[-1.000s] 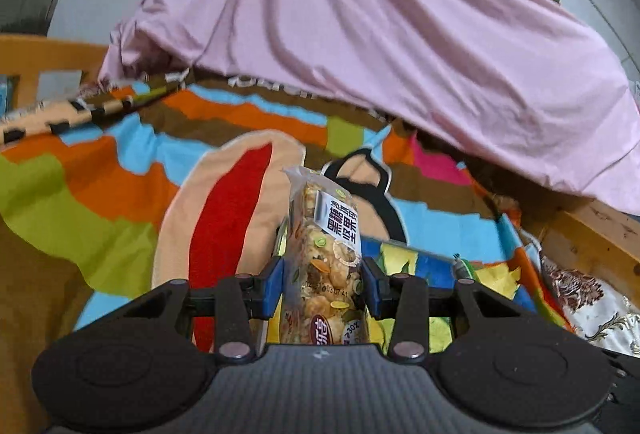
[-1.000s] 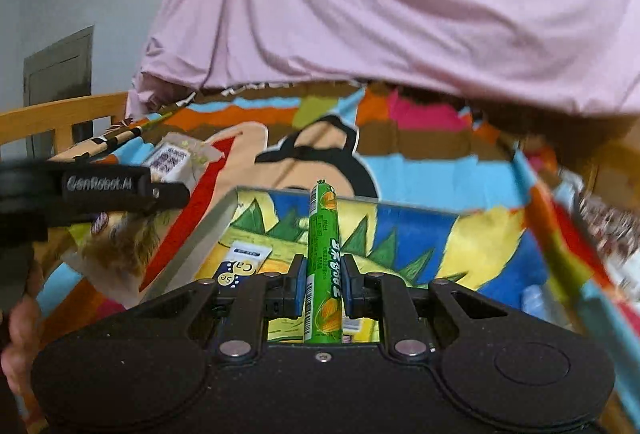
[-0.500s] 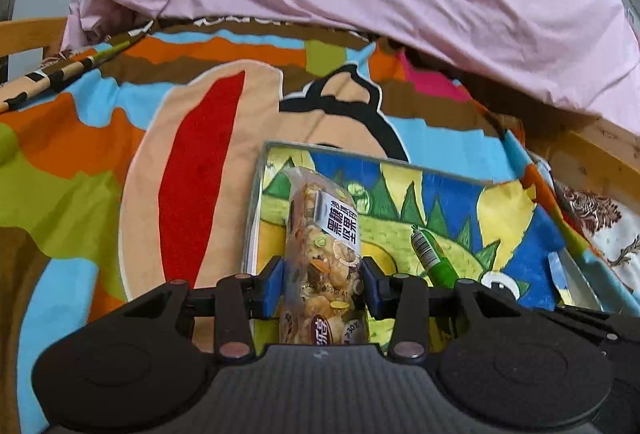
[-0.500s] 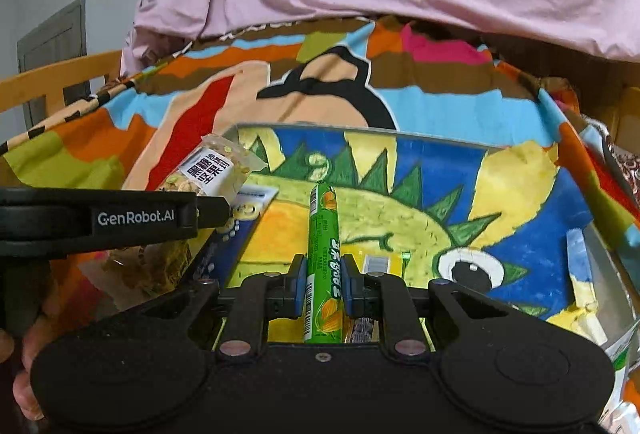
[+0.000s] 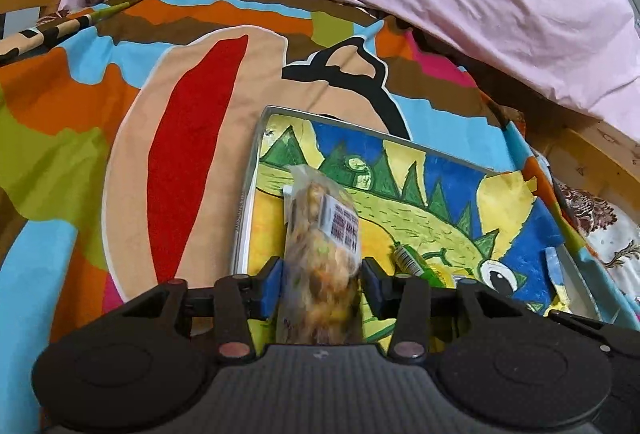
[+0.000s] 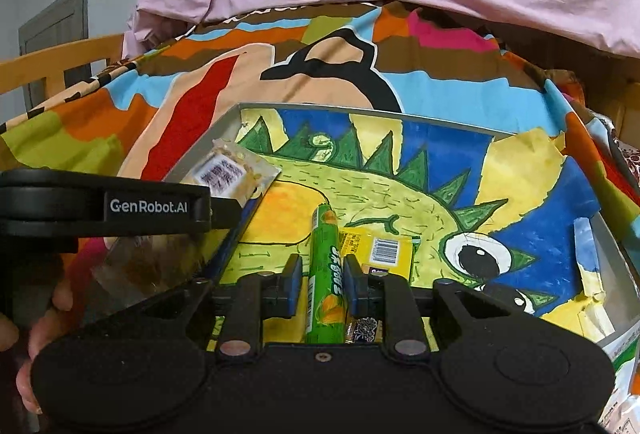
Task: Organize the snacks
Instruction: 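Open both tools to release the snacks in the tray and lift away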
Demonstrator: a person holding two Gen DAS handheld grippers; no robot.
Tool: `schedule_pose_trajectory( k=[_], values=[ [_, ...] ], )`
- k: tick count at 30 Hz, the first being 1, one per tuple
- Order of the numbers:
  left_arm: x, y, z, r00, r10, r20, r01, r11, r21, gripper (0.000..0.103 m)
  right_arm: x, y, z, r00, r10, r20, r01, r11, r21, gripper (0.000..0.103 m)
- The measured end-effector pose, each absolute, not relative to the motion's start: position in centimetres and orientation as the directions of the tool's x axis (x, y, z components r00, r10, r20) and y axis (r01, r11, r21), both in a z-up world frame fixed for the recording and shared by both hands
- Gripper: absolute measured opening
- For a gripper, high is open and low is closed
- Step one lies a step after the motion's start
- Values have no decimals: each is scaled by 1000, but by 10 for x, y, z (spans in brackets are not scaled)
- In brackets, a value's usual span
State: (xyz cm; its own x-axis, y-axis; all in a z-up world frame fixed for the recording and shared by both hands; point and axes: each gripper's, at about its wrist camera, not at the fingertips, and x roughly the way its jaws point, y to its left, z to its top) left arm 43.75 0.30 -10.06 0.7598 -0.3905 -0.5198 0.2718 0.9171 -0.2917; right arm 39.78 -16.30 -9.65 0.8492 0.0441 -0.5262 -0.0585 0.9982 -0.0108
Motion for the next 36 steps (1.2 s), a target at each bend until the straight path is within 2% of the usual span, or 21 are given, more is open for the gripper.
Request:
schedule_pose_trajectory(
  k=[2,3,5,7,8,11,14,17,19,21,23,27,36],
  values=[
    [437,4,-99,759,-400,-513,272,912,-308,60,396,-163,-93,853,41,-520,-59,998,-18,32],
    [437,5,-97,760,-404,-509,273,909,-315,61,394,-164,-90,858,34,-513,-56,998,-27,35],
    [435,6,-93,764,-403,-504,270,909,-317,65,388,-165,-82,872,17,-489,-46,998,-47,44],
    [432,8,-86,775,-397,-492,267,911,-315,70,383,-168,-75,882,12,-471,-44,998,-55,59],
    [429,10,-81,782,-394,-483,265,912,-314,74,379,-170,-69,889,10,-457,-40,998,-56,61],
    [419,14,-67,802,-383,-459,258,914,-313,80,367,-171,-55,906,0,-424,-33,997,-71,70],
    [405,17,-50,826,-356,-437,245,925,-291,81,351,-174,-39,924,-19,-383,-16,996,-86,80],
    [387,20,-33,856,-316,-410,231,942,-243,87,336,-180,-25,932,-27,-361,6,998,-59,89],
    [376,22,-24,868,-299,-397,228,949,-217,90,322,-184,-14,940,-21,-341,10,999,-34,98],
    [363,24,-14,879,-290,-379,227,953,-202,93,306,-187,-4,950,-19,-312,13,1000,-23,102],
    [351,26,-6,888,-278,-366,216,955,-202,103,289,-190,5,959,-6,-282,2,1000,-14,102],
    [318,33,6,906,-258,-335,190,957,-221,102,256,-195,19,970,18,-243,-19,1000,-4,102],
    [231,44,23,941,-175,-291,132,978,-161,103,190,-201,37,980,29,-196,-29,1000,2,102]
  ],
)
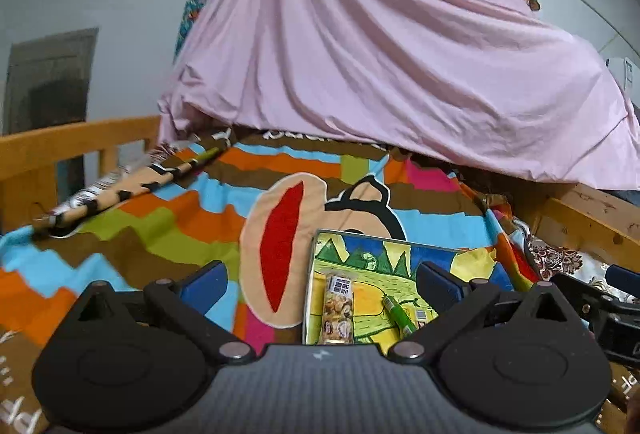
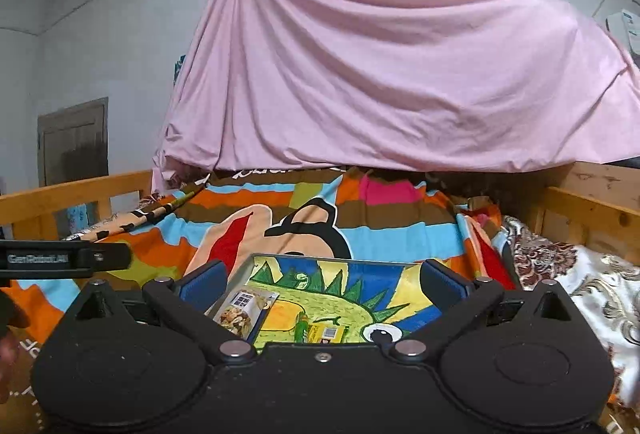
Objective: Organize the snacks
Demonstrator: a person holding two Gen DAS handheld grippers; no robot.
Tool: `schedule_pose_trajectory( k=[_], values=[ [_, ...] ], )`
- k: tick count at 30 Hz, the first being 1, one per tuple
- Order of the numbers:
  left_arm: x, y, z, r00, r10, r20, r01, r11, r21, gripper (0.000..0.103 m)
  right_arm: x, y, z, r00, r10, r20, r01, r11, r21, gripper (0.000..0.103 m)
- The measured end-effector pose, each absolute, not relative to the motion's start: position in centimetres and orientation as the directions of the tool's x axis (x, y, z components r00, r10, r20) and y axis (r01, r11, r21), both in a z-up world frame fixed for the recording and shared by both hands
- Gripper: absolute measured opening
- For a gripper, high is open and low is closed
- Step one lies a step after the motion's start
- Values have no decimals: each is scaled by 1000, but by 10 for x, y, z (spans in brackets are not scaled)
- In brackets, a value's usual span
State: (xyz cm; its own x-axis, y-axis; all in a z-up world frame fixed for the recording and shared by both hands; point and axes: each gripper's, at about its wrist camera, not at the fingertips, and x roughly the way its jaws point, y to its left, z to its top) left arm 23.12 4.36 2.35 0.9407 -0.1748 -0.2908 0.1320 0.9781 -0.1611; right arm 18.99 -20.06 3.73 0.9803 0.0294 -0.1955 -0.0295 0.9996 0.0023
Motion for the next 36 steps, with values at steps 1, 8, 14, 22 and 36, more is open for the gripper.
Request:
schedule_pose_trajectory(
  k=[1,8,14,22,36],
  values=[
    [223,44,25,944,-169,-284,130,980,-154,103,184,-201,38,979,31,-201,-31,1000,0,102],
    [167,48,27,945,-136,-298,114,989,-90,103,132,-206,38,968,31,-251,-29,1000,13,102],
    [132,53,28,939,-130,-317,112,991,-75,103,97,-209,32,953,57,-298,-45,998,47,102],
    [94,52,24,924,-125,-361,128,992,-15,103,66,-210,13,907,70,-414,-32,995,97,102],
    [87,35,20,904,-87,-418,136,987,89,103,48,-198,6,890,93,-447,-69,995,70,102]
  ],
)
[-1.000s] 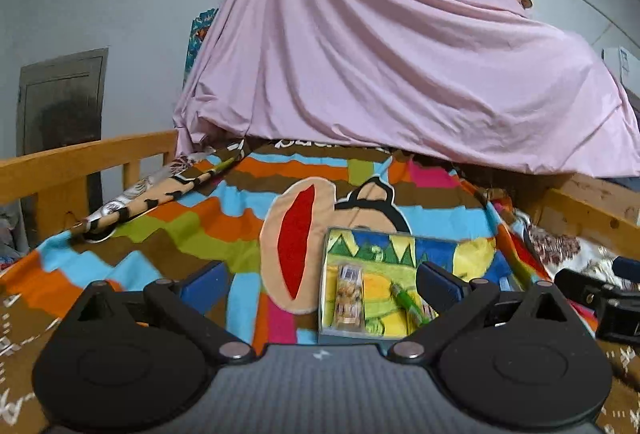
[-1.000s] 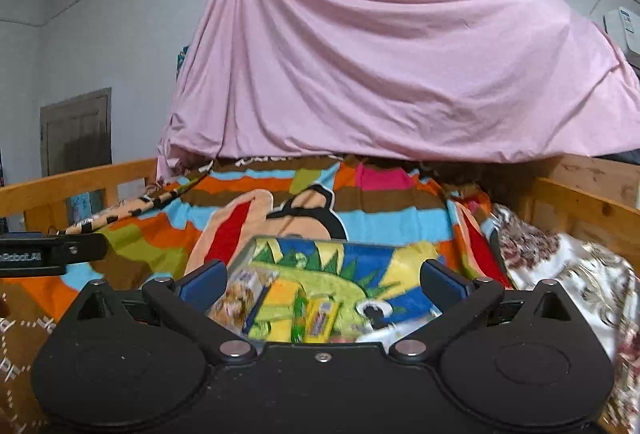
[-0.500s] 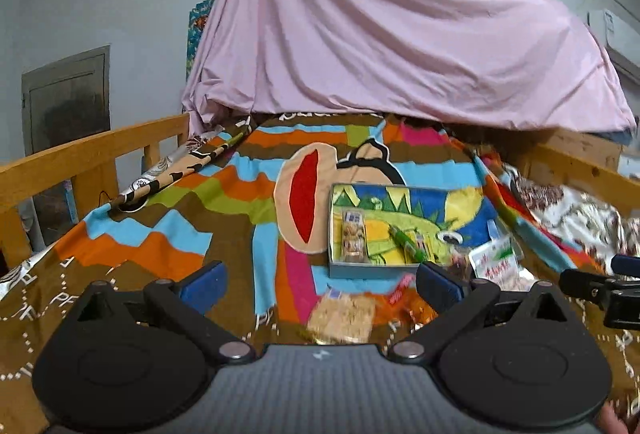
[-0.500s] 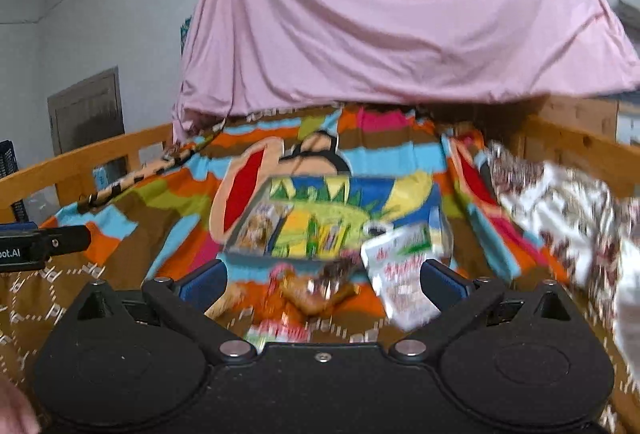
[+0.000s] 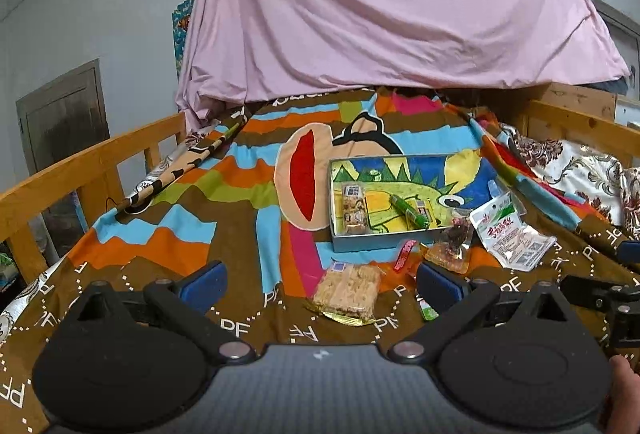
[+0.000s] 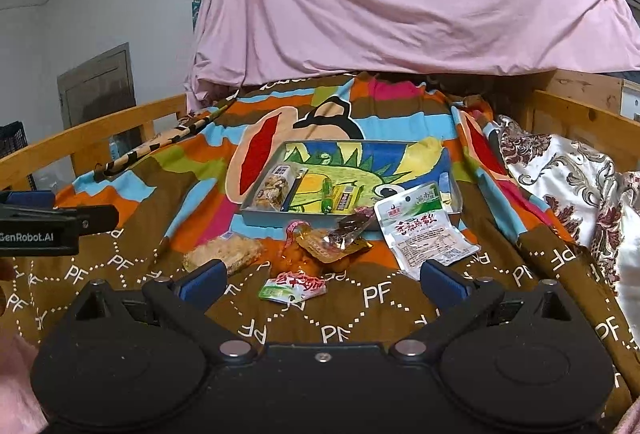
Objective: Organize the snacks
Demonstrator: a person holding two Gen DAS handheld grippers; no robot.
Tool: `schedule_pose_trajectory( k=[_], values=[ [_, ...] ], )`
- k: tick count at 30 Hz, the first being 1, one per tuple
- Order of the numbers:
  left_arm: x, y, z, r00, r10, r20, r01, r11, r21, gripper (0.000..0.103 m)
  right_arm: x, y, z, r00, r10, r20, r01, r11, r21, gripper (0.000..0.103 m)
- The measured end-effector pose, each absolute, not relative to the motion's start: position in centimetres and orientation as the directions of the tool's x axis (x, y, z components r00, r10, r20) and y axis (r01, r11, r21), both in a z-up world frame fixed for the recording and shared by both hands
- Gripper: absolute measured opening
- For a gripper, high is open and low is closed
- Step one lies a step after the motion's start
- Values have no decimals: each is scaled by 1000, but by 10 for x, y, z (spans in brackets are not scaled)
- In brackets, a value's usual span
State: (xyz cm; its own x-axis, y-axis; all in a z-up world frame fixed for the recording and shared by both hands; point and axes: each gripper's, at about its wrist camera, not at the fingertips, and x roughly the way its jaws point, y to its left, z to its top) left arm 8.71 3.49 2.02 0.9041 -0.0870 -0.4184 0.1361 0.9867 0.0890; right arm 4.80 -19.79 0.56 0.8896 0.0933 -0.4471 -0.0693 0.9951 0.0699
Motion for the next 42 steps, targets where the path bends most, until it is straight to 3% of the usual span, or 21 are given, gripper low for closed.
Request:
schedule_pose_trajectory(
  k=[9,14,23,36,42],
  values=[
    [103,45,19,881,-91,-464,123,992,40,103,58,-196,1,872,97,-479,-73,995,69,102],
    [124,51,20,848,-159,-506,181,983,-5,103,66,-190,-2,856,133,-500,-119,991,60,102],
    [163,44,10,805,-231,-546,310,949,56,103,90,-189,-8,827,170,-536,-155,985,72,102],
    [237,22,-59,703,-195,-684,469,850,239,103,162,-186,-37,750,231,-620,-280,960,19,102],
    [250,24,-74,664,-233,-710,512,834,205,103,200,-200,-52,727,271,-631,-228,962,150,102]
  ],
)
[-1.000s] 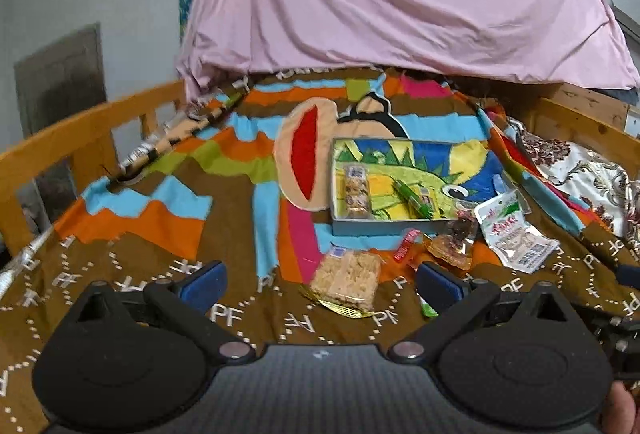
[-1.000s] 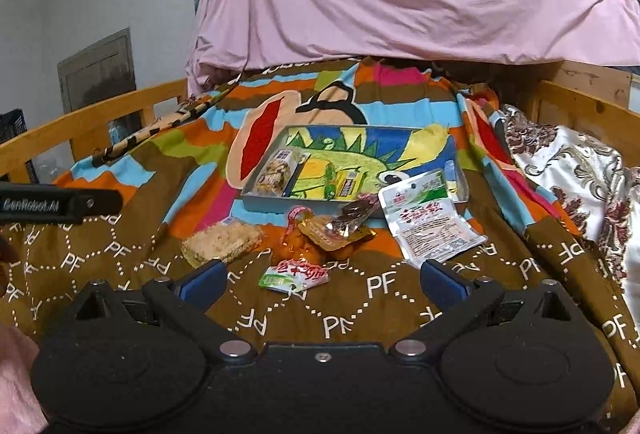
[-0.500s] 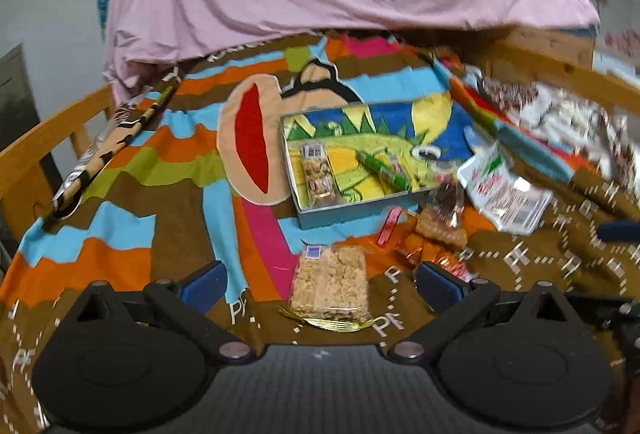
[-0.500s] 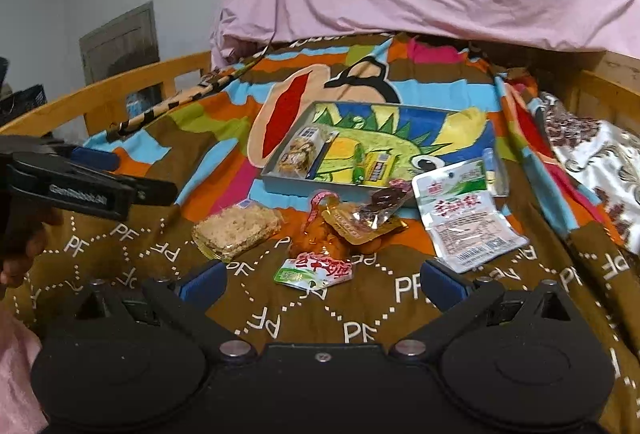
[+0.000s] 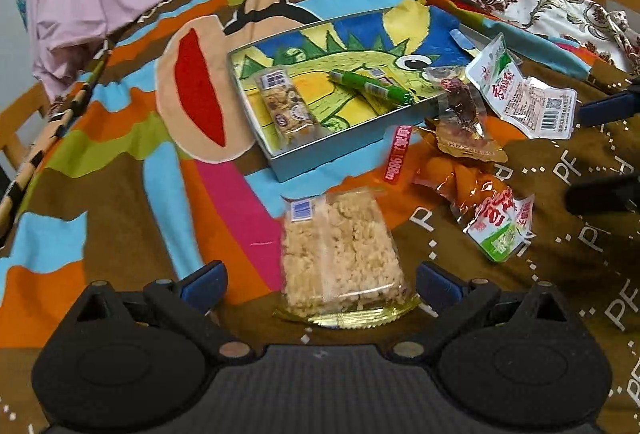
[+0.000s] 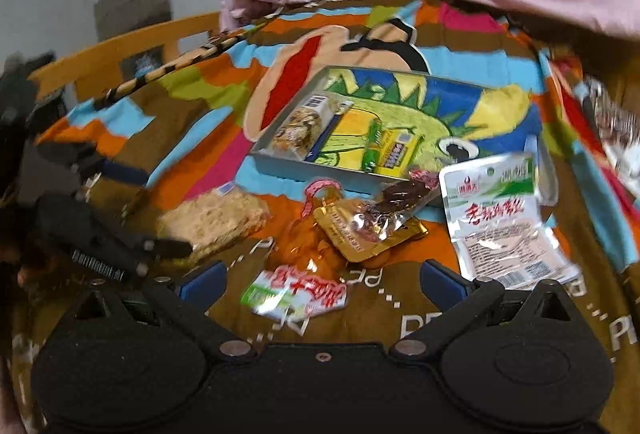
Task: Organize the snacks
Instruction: 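Grasp the rice crisp bar with the left tool while the right tool grasps the orange snack bag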
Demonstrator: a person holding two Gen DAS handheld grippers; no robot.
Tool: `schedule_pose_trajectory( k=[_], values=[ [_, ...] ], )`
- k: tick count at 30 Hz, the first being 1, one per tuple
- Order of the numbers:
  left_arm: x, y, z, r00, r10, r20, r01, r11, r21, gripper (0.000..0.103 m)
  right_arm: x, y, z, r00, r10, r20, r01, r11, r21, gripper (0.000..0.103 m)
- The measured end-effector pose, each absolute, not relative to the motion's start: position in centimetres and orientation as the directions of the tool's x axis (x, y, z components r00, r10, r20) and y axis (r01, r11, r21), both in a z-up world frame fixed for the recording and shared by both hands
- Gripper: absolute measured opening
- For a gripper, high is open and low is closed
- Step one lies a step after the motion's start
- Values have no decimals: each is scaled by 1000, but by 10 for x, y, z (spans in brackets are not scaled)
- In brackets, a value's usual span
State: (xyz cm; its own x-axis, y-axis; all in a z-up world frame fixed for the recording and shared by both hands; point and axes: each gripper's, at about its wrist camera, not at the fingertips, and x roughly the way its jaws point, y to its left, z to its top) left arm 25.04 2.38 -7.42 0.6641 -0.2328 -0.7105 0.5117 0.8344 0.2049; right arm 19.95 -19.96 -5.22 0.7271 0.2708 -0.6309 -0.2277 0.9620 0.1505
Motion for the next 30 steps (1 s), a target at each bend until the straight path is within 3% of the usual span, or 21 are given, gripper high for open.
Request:
schedule_pose_trajectory(
  k=[4,12,14,21,24,30],
  values=[
    [258,20,-79,640,-261,-723,544,818,186,103,218,-206,-67,678,326,-659,-172,942,289,102],
    [279,15,-94,609,-276,-743,559,815,155,102,242,-205,-85,661,345,-666,-107,922,371,99],
    [283,17,-95,617,-279,-736,548,824,147,96,247,-204,-88,660,352,-664,-98,916,388,96],
    [286,13,-95,610,-294,-736,558,818,136,81,256,-192,-97,655,339,-676,-94,924,371,82],
    [286,14,-96,609,-298,-735,554,823,126,80,256,-187,-98,655,321,-684,-104,935,338,68],
    [289,19,-94,595,-303,-745,519,852,68,78,252,-182,-97,655,307,-691,-127,945,300,65]
  ],
)
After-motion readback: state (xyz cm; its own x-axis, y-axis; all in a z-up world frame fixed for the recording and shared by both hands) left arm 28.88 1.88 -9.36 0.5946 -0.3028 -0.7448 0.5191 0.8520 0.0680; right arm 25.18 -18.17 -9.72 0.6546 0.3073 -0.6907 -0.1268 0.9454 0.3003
